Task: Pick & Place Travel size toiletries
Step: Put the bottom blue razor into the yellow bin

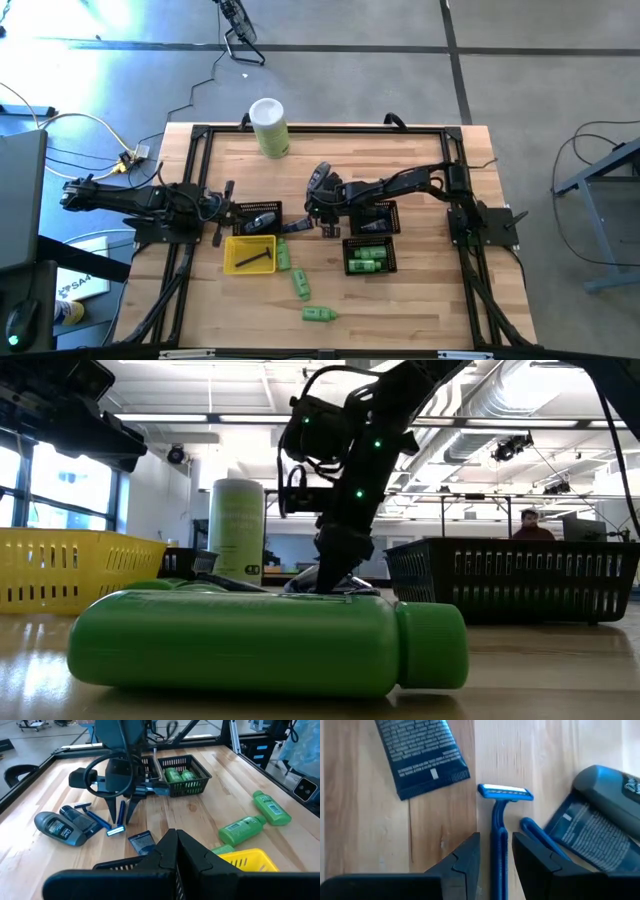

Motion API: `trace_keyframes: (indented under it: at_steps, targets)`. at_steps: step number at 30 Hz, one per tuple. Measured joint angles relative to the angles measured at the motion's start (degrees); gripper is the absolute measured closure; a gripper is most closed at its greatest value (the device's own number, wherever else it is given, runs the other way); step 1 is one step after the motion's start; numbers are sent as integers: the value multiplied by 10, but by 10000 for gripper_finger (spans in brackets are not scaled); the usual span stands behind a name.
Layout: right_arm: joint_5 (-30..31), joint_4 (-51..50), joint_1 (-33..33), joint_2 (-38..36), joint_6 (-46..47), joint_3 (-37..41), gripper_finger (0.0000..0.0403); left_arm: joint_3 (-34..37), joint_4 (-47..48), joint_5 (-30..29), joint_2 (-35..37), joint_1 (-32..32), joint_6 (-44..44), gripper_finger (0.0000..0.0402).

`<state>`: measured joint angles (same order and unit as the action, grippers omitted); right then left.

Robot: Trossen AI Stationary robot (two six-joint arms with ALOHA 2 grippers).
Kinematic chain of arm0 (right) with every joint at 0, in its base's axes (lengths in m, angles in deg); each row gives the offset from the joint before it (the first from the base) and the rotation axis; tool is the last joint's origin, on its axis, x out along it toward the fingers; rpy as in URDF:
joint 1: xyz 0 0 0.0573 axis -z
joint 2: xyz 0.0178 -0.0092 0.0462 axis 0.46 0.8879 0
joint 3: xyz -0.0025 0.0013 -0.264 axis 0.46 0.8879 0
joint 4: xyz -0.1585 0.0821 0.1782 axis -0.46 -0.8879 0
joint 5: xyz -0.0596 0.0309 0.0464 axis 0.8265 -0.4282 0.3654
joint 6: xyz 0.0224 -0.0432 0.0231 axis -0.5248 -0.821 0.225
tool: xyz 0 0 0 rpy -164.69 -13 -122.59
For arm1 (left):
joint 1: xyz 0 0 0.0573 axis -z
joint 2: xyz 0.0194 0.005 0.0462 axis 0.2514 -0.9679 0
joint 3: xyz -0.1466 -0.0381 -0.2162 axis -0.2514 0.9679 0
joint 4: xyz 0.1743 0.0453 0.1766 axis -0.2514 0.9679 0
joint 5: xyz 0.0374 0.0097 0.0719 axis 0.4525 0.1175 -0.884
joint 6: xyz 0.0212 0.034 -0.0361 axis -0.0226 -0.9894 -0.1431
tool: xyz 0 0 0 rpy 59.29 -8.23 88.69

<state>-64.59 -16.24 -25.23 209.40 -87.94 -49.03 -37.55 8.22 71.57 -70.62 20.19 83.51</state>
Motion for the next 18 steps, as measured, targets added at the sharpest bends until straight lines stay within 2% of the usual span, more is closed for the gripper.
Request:
trace_keyframes:
  at_steps: [11,18]
  targets:
    - [-29,-10,5,0,11,0,297,0,0,0,0,0,0,402]
    - [-29,-15,5,-1,21,0,342,0,0,0,0,0,0,402]
